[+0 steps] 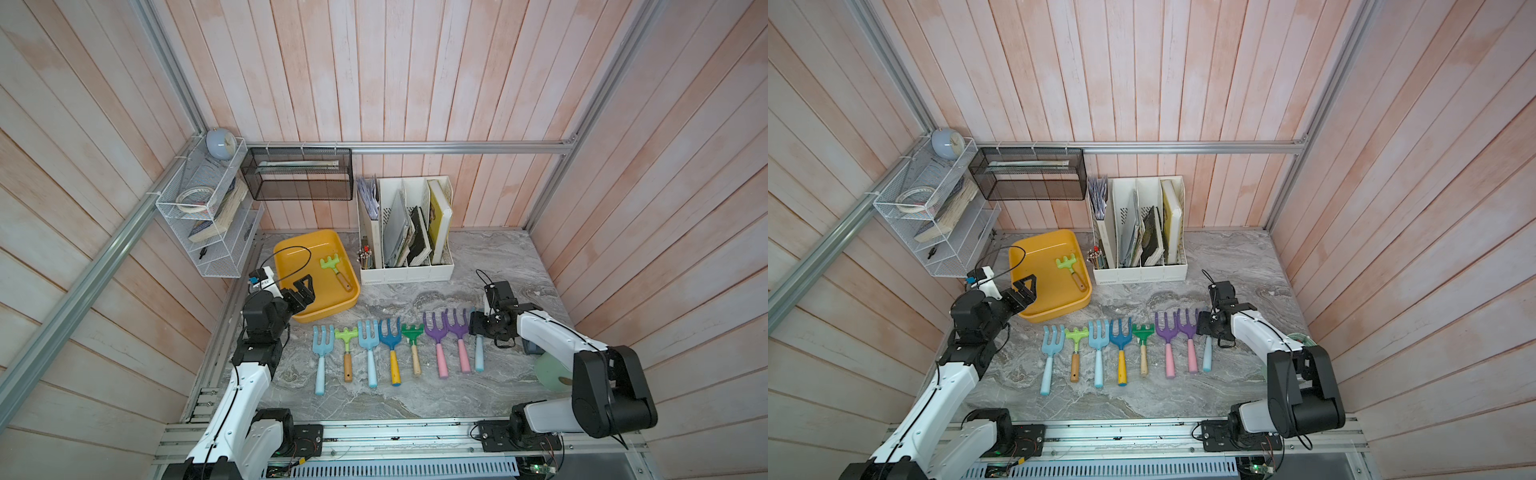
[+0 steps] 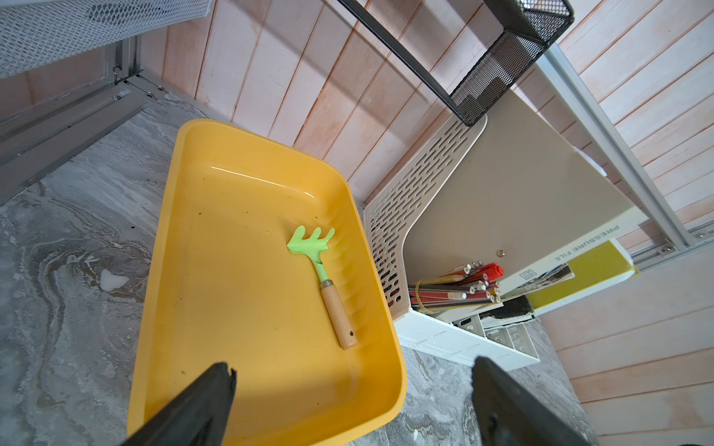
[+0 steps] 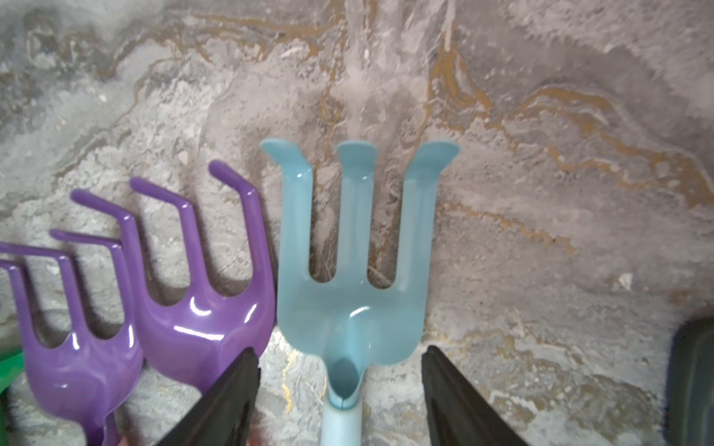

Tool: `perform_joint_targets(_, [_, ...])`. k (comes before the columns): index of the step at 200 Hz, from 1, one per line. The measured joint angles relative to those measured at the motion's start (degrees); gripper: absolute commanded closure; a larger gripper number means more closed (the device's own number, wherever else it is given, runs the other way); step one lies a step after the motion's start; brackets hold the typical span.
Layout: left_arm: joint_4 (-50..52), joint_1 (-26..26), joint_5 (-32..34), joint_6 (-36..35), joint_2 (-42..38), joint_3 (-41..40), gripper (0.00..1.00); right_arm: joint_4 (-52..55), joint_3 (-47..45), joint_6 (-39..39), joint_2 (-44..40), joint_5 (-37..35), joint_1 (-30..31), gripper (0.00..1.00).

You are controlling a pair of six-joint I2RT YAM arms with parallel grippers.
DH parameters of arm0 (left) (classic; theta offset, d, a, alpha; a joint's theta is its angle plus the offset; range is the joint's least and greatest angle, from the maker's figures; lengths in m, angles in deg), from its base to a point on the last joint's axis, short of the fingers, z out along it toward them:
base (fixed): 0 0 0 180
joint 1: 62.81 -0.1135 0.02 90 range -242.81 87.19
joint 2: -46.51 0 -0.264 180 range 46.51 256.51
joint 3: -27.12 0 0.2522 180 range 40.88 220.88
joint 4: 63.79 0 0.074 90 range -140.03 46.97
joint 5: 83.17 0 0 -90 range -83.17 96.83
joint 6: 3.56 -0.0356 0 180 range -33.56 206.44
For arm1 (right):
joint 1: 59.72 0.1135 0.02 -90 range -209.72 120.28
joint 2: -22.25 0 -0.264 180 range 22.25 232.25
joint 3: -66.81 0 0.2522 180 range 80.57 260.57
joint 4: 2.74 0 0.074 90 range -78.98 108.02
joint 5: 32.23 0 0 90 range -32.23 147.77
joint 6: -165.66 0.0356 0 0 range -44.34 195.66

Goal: Take the hand rake out of the storage box
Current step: Place the rake at the center of the board.

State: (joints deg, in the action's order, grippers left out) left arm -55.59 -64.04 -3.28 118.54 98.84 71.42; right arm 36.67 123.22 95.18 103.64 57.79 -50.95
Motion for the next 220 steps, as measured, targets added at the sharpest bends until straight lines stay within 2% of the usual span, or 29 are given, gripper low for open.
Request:
perform_joint_targets(5, [0.0, 0.0, 0.0, 0.0, 0.0, -0.1, 0.00, -0.5, 0.2, -0.4, 0.3, 0.2, -0.8, 0.30])
perform_joint_targets(20, [0.0, 0.0, 0.0, 0.0, 0.1, -0.2, 0.00, -2.1, 0.7, -2.1, 0.7, 0.4, -3.0, 0.47])
perform_joint_targets(75, [0.0, -0.2, 0.0, 0.0, 0.3, -0.3, 0.00, -7.3, 3.8, -5.6, 5.5, 1.7, -5.9, 0.52])
perform_joint_targets(90, [0.0, -0.3, 0.0, 0.0, 0.6, -0.3, 0.00, -8.2, 3.9, -6.3, 6.7, 1.9, -6.4, 0.62])
perform_joint_targets(105, [0.0, -0.3, 0.0, 0.0, 0.8, -0.3, 0.00, -8.1, 4.2, -7.3, 7.7, 2.0, -7.3, 0.67])
perform_joint_targets(220, [0.0, -0.4, 0.0, 0.0, 0.9, -0.5, 0.00, -9.4, 7.7, -14.0, 12.0, 5.7, -9.0, 0.77])
